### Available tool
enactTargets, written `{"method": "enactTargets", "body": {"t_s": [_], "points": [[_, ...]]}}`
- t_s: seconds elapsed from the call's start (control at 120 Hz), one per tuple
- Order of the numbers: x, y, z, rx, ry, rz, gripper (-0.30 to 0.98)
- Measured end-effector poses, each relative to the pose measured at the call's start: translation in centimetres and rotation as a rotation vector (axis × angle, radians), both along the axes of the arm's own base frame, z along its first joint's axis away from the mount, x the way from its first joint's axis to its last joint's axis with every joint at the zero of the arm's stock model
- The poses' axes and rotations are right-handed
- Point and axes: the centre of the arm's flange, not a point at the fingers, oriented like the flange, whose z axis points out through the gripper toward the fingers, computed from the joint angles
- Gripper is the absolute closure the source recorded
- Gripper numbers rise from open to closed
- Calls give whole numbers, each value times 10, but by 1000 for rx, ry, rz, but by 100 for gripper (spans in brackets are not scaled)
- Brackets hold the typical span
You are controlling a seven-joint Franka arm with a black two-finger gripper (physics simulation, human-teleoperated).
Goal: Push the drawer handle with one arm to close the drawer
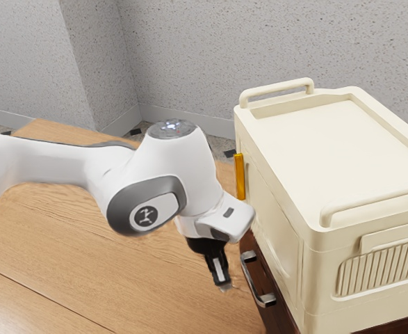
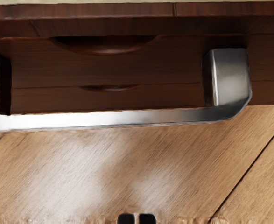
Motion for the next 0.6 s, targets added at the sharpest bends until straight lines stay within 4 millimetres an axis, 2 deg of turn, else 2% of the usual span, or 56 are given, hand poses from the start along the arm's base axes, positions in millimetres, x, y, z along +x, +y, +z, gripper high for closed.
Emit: {"method": "enactTargets", "body": {"t_s": [0.067, 0.183, 0.267, 0.308, 0.392, 0.433, 0.492, 0.6], "points": [[6, 32, 17, 32, 23, 72, 79], [19, 114, 63, 99, 80, 260, 79], [46, 163, 122, 123, 76, 357, 78], [64, 190, 147, 129, 82, 408, 72], [91, 250, 177, 134, 106, 524, 53], [102, 273, 182, 147, 122, 566, 44], [110, 296, 177, 172, 161, 611, 33], [109, 305, 177, 201, 193, 642, 20]]}}
